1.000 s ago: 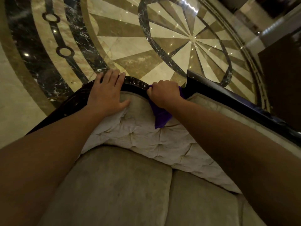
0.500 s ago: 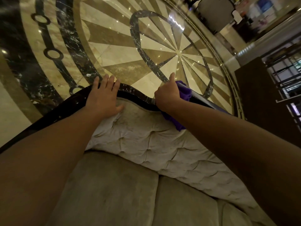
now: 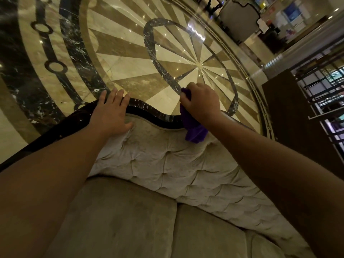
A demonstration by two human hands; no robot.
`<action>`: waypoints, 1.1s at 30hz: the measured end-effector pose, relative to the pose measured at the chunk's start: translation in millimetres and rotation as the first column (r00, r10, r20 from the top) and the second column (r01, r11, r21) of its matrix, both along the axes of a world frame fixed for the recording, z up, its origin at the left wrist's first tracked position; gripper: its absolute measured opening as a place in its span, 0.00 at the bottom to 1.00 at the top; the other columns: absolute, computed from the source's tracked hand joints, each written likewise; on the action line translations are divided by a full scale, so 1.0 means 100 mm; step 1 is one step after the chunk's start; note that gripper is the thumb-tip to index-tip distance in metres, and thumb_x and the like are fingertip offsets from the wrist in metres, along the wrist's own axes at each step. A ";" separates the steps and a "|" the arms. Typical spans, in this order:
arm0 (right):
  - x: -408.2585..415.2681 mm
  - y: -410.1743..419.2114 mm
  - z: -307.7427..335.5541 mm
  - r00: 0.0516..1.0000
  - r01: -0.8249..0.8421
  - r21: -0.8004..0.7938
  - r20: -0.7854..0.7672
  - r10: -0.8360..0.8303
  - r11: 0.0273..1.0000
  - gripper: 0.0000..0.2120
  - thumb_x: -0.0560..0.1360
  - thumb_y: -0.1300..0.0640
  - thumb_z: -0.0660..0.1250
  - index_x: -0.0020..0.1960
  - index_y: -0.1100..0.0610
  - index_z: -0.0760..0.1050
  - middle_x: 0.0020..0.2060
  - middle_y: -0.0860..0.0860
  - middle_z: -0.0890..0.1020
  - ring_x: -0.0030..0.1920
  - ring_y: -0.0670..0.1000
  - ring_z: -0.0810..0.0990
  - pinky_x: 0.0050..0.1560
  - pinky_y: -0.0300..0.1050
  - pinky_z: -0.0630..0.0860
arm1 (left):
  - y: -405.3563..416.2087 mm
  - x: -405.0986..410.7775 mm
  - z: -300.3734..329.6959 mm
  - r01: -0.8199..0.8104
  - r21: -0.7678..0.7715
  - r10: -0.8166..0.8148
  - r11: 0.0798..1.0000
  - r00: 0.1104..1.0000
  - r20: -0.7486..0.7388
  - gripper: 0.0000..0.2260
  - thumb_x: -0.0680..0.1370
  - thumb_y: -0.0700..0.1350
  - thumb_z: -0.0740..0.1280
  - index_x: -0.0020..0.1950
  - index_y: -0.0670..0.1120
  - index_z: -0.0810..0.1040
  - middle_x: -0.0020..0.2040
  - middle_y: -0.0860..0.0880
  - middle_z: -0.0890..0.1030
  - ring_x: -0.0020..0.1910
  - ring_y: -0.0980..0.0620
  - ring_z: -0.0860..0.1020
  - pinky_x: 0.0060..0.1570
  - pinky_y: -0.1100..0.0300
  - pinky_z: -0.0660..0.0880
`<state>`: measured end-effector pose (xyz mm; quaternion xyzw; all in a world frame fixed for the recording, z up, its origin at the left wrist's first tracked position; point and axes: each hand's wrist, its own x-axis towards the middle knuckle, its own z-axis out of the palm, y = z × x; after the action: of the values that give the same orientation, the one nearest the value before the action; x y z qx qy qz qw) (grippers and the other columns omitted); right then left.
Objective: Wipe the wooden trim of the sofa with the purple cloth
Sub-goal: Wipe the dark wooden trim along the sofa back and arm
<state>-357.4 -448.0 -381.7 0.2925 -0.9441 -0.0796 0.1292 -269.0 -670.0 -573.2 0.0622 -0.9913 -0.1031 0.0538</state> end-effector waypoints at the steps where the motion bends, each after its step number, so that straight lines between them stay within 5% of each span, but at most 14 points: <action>1: 0.00 0.05 -0.02 1.000 0.031 -0.095 -0.001 -0.031 0.995 0.16 0.84 0.47 0.62 0.59 0.58 0.79 0.47 0.55 0.83 0.46 0.54 0.79 0.45 0.48 0.74 | 0.00 0.00 0.00 0.000 -0.001 0.000 1.000 1.000 0.001 0.46 0.78 0.70 0.59 0.85 0.45 0.45 0.86 0.42 0.50 0.85 0.41 0.46 0.82 0.39 0.44; 9: 0.04 0.67 -0.16 0.970 0.209 -0.423 -0.023 -0.241 0.882 0.14 0.85 0.48 0.62 0.60 0.58 0.78 0.48 0.55 0.83 0.46 0.53 0.80 0.46 0.46 0.72 | 0.00 -0.01 -0.02 -0.001 0.010 0.001 1.000 1.000 -0.020 0.46 0.77 0.69 0.61 0.85 0.45 0.47 0.85 0.43 0.52 0.85 0.42 0.47 0.82 0.41 0.45; 17: 0.03 0.88 -0.18 0.967 0.194 -0.431 -0.064 -0.245 0.881 0.17 0.84 0.45 0.59 0.58 0.56 0.79 0.45 0.52 0.82 0.47 0.53 0.79 0.52 0.55 0.79 | 0.01 0.01 -0.02 0.002 0.007 -0.002 1.000 0.999 -0.033 0.46 0.77 0.70 0.61 0.85 0.46 0.50 0.84 0.42 0.57 0.84 0.42 0.52 0.81 0.41 0.45; 24: 0.05 1.44 -0.14 0.957 0.227 -0.383 -0.083 -0.278 0.895 0.17 0.83 0.47 0.59 0.58 0.58 0.80 0.47 0.56 0.84 0.47 0.58 0.80 0.55 0.56 0.75 | -0.02 0.01 -0.07 0.014 0.099 -0.009 0.995 0.999 -0.049 0.46 0.77 0.76 0.39 0.84 0.46 0.56 0.83 0.43 0.61 0.84 0.42 0.55 0.81 0.42 0.46; 28: 0.06 1.44 -0.19 0.946 0.229 -0.430 -0.114 -0.304 0.873 0.13 0.83 0.52 0.63 0.56 0.60 0.81 0.48 0.58 0.85 0.48 0.59 0.80 0.57 0.56 0.75 | 0.00 0.01 0.17 0.010 0.210 -0.012 0.978 1.000 0.009 0.47 0.77 0.76 0.41 0.84 0.44 0.57 0.85 0.41 0.57 0.84 0.42 0.53 0.80 0.39 0.48; 33: 0.04 1.37 -0.24 0.943 0.243 -0.492 -0.080 -0.322 0.836 0.14 0.83 0.51 0.61 0.54 0.59 0.81 0.45 0.57 0.84 0.48 0.57 0.80 0.59 0.59 0.77 | 0.70 -0.26 1.08 0.265 0.311 -0.151 0.913 0.926 -0.346 0.37 0.82 0.66 0.50 0.80 0.39 0.65 0.82 0.38 0.63 0.82 0.38 0.58 0.80 0.38 0.55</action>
<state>-353.7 -310.8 -405.4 0.1016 -0.9539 0.1131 0.2588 -295.3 -599.9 -465.3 -0.0536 -0.9361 -0.2926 0.1877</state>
